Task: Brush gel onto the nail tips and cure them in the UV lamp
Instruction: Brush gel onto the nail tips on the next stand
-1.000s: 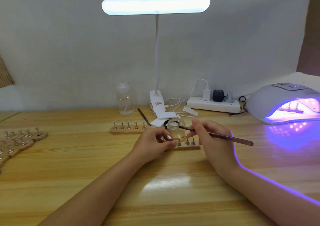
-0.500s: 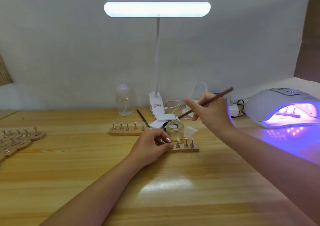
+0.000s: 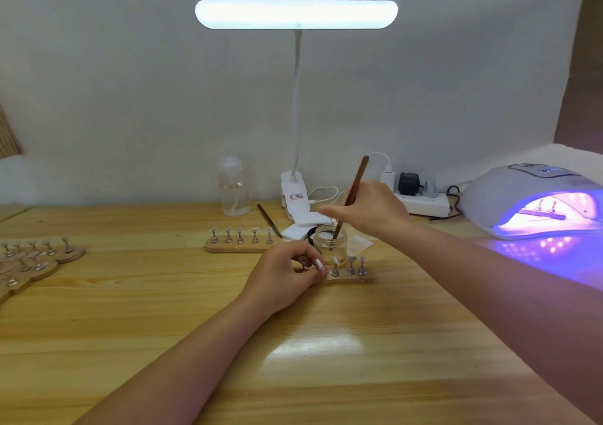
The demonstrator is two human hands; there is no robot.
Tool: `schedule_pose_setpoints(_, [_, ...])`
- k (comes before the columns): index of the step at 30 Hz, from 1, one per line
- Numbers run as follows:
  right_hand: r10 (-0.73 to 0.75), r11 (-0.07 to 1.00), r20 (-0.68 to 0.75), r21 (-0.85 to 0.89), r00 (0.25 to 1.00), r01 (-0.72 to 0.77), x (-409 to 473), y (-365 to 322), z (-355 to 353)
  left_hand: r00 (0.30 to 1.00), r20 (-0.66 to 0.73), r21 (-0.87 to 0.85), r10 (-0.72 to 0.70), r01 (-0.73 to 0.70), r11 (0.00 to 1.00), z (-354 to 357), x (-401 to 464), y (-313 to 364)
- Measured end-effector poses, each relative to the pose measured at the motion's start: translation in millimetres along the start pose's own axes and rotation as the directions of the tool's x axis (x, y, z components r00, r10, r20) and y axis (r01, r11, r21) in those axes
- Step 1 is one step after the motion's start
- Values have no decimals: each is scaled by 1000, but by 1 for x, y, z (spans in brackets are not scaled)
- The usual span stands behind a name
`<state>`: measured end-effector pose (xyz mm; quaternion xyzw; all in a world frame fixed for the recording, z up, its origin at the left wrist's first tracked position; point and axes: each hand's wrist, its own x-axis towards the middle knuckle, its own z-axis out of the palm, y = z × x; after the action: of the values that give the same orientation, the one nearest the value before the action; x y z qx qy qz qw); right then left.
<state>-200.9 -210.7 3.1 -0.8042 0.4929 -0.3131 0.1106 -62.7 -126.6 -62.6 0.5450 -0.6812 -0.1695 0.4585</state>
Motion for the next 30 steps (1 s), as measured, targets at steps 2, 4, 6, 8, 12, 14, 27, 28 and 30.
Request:
schedule_pose_setpoints(2, [30, 995, -44, 99, 999, -26, 2, 3, -5, 999, -26, -7, 20, -20, 1000, -1, 0, 1])
schedule_pose_setpoints(4, [83, 980, -63, 186, 995, -70, 3, 7, -9, 997, -56, -35, 47, -49, 998, -2, -1, 3])
schedule_pose_setpoints(6, [147, 958, -57, 257, 988, -127, 3, 12, -10, 995, -82, -63, 59, -64, 996, -2, -2, 5])
schedule_pose_setpoints(8, [193, 936, -57, 309, 980, -167, 2, 17, -11, 992, -110, -85, 58, -68, 994, -3, -2, 7])
schedule_pose_setpoints(12, [211, 926, -66, 332, 975, -178, 0, 24, -13, 984, -169, -114, 48, -68, 991, -4, -3, 9])
schedule_pose_setpoints(14, [207, 924, -68, 343, 976, -172, -2, 26, -14, 979, -197, -118, 52, -77, 990, -4, -3, 10])
schedule_pose_setpoints(27, [146, 720, -314, 684, 938, 116, -45, 16, -11, 961, -240, -126, 136, -170, 977, -4, -2, 6])
schedule_pose_setpoints(28, [94, 707, -334, 686, 938, 173, -56, 14, -4, 960, -238, -119, 144, -176, 977, -4, -2, 6])
schedule_pose_setpoints(30, [-24, 716, -374, 641, 927, 277, -76, 12, 8, 958, -236, -108, 160, -189, 976, -4, -2, 5])
